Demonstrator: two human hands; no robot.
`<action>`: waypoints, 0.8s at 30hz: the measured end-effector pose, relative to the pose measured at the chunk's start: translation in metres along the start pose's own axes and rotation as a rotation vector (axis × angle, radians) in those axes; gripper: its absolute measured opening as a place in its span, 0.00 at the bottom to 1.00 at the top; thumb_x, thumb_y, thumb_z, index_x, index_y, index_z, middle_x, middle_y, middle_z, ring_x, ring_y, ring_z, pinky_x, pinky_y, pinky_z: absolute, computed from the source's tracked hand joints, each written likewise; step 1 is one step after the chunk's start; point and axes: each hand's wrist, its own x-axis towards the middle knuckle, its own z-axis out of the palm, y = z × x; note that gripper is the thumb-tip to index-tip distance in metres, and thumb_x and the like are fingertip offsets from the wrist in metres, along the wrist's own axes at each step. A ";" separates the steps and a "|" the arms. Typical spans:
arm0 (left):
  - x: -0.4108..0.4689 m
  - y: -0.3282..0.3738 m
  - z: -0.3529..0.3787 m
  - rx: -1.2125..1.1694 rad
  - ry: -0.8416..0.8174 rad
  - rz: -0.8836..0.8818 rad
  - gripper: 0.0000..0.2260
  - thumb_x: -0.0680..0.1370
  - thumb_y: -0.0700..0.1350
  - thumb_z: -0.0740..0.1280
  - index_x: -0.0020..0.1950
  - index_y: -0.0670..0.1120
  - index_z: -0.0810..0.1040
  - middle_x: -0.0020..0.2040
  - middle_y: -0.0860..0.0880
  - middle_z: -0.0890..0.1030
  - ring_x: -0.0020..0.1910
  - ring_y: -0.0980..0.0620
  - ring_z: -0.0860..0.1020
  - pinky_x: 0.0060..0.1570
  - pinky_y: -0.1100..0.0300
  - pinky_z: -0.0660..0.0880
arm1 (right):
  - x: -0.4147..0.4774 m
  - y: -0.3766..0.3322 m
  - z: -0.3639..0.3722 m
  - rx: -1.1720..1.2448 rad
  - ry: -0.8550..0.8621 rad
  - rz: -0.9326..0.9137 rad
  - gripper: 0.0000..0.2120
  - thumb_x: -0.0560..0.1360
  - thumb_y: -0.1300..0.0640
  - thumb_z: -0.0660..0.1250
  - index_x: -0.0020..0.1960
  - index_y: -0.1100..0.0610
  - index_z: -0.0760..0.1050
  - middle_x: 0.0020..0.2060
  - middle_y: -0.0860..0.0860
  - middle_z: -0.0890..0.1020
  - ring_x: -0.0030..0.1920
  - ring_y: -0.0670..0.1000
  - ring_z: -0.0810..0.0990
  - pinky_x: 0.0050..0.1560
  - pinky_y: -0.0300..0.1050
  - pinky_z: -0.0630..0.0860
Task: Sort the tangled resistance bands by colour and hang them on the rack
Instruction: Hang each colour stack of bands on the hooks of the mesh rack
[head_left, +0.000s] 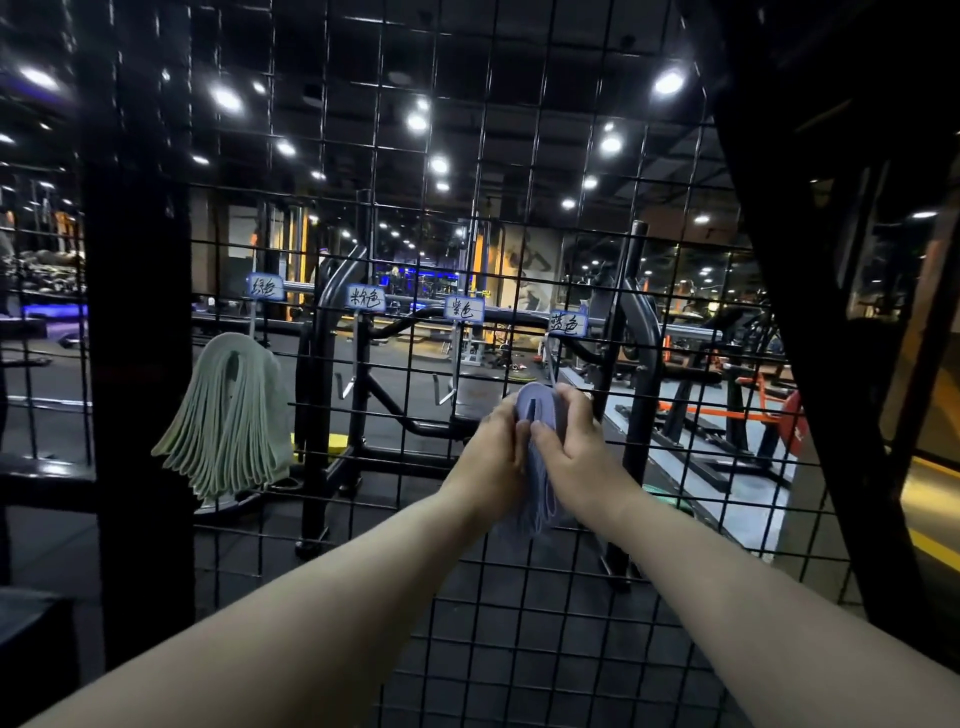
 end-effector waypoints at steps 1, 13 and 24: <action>-0.004 0.000 0.000 0.013 0.000 -0.016 0.23 0.76 0.60 0.55 0.66 0.51 0.71 0.59 0.47 0.79 0.59 0.49 0.79 0.62 0.50 0.75 | -0.003 0.000 0.002 0.010 -0.002 0.003 0.28 0.83 0.49 0.59 0.79 0.48 0.52 0.70 0.55 0.66 0.70 0.55 0.67 0.68 0.45 0.63; -0.041 -0.001 -0.006 0.474 -0.032 -0.235 0.08 0.77 0.42 0.63 0.56 0.45 0.74 0.53 0.45 0.81 0.53 0.42 0.80 0.44 0.55 0.73 | -0.035 0.009 0.009 0.013 -0.059 0.255 0.22 0.81 0.46 0.63 0.70 0.54 0.64 0.63 0.52 0.77 0.62 0.54 0.77 0.63 0.49 0.72; -0.085 0.007 -0.019 0.690 -0.305 -0.328 0.07 0.78 0.48 0.62 0.46 0.46 0.76 0.46 0.47 0.79 0.45 0.45 0.79 0.43 0.57 0.75 | -0.096 0.011 -0.007 -0.272 -0.395 0.456 0.20 0.82 0.42 0.59 0.61 0.58 0.70 0.55 0.54 0.78 0.55 0.54 0.79 0.57 0.48 0.75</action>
